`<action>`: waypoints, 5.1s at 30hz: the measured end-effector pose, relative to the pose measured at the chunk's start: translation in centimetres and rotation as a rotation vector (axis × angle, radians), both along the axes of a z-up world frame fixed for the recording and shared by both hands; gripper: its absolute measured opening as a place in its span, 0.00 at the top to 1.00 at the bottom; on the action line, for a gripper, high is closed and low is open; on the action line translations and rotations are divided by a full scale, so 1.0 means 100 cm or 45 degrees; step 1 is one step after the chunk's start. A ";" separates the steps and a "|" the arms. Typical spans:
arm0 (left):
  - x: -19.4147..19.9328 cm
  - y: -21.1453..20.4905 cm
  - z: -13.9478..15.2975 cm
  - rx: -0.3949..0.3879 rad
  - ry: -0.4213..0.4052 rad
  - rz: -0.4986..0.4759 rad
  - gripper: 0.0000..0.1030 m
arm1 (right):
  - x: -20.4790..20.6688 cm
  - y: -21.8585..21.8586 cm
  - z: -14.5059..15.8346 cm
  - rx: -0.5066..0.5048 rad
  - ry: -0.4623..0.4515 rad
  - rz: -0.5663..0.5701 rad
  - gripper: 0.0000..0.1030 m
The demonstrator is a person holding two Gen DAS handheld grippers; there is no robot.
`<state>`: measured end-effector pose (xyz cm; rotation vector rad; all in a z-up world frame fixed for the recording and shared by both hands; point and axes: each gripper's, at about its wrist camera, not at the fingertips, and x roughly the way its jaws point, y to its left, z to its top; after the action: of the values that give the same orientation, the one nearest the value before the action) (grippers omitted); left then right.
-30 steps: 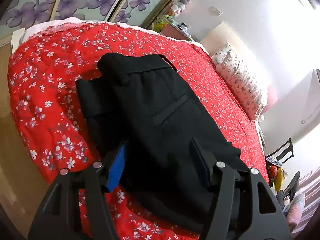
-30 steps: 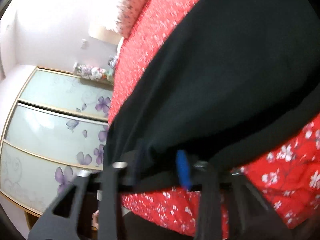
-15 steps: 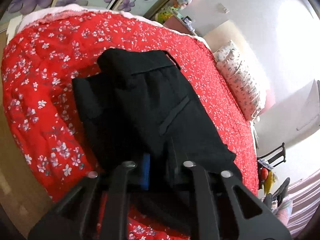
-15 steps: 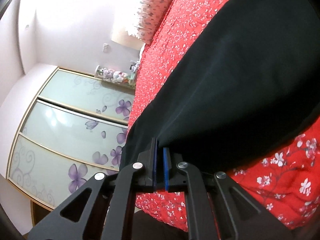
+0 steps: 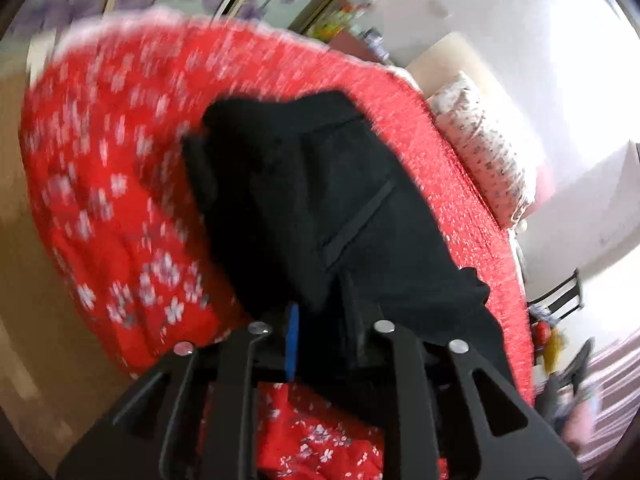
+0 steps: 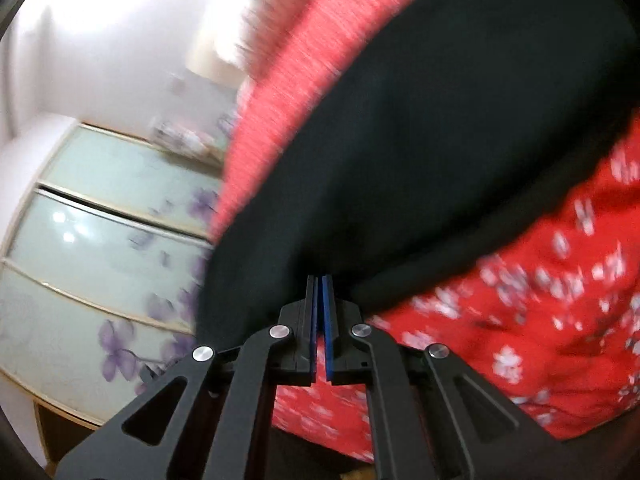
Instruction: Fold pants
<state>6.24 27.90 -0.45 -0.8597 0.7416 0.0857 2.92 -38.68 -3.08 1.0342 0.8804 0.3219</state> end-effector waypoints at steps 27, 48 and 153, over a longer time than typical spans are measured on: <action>-0.003 -0.175 0.042 0.495 -0.419 -0.392 0.15 | 0.212 0.225 0.123 -1.047 -0.542 0.992 0.43; -0.006 -0.183 0.039 0.519 -0.434 -0.457 0.09 | 0.228 0.250 0.075 -1.070 -0.572 1.266 0.95; -0.008 -0.205 0.033 0.608 -0.367 -0.467 0.03 | -0.042 -0.281 0.045 -0.611 -0.045 -0.953 0.83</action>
<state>5.44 7.43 2.87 -0.2639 0.5624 -0.1805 -1.25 -66.82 1.43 0.8306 0.4503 -0.4809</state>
